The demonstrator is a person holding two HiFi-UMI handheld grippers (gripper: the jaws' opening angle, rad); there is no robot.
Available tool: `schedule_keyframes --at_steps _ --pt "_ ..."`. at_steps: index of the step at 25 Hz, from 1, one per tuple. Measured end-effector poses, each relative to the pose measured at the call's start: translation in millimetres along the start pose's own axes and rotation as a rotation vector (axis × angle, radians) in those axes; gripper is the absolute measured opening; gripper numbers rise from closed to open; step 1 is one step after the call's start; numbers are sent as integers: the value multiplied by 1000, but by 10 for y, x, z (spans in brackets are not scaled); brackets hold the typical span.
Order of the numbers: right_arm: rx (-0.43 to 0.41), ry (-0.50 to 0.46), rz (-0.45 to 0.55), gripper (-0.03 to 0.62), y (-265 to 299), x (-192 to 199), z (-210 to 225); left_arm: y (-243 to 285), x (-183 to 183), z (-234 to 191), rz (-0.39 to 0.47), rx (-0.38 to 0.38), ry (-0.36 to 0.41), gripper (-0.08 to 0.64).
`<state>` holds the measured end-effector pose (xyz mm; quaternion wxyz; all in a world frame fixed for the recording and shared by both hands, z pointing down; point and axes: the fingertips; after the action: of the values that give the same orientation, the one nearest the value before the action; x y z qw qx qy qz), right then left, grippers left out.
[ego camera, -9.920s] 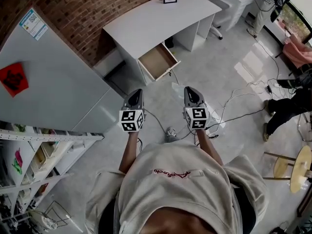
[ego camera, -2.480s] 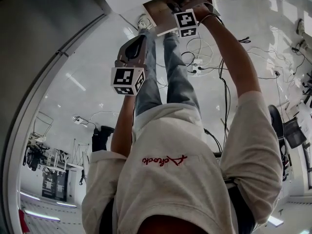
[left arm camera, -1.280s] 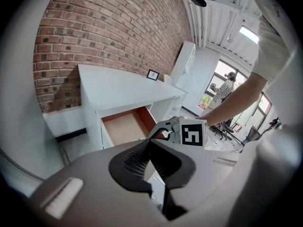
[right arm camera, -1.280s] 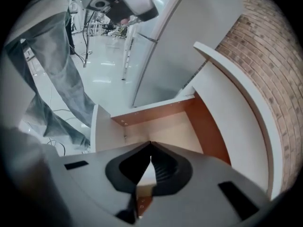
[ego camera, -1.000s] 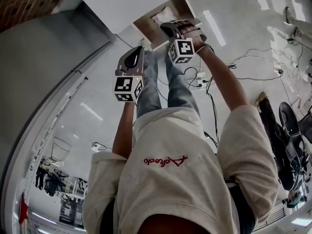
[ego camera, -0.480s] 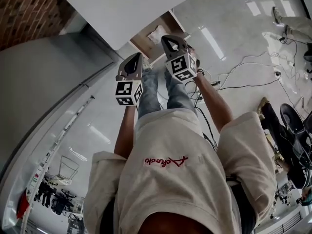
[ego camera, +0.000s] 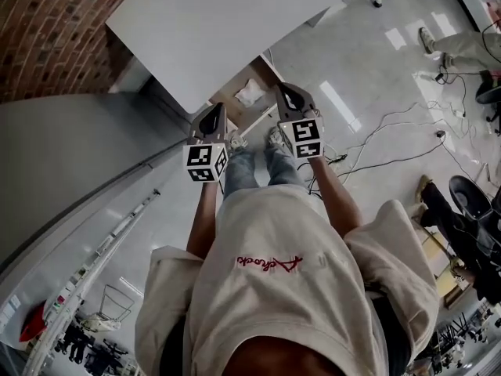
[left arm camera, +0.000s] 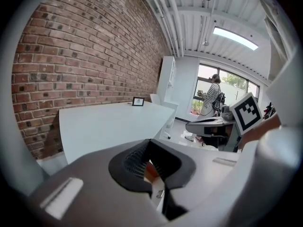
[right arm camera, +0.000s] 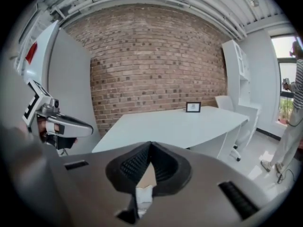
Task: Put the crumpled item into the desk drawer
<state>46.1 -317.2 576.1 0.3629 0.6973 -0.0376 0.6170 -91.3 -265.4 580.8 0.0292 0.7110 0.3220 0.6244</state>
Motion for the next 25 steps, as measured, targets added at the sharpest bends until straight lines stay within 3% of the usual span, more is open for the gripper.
schedule_keyframes --at_steps 13,25 --pt "87 -96 155 12 -363 -813 291 -34 -1008 -34 165 -36 93 9" --pt "136 -114 260 12 -635 -1446 474 -247 -1493 -81 257 -73 133 9"
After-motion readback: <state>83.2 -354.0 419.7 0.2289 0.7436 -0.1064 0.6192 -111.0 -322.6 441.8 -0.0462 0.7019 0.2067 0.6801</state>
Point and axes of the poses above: the fingertips, and each gripper's own axes: y forward along the fingers, z to its right, x out of its underside, and after that the axes turned 3 degrees about x, right-handed
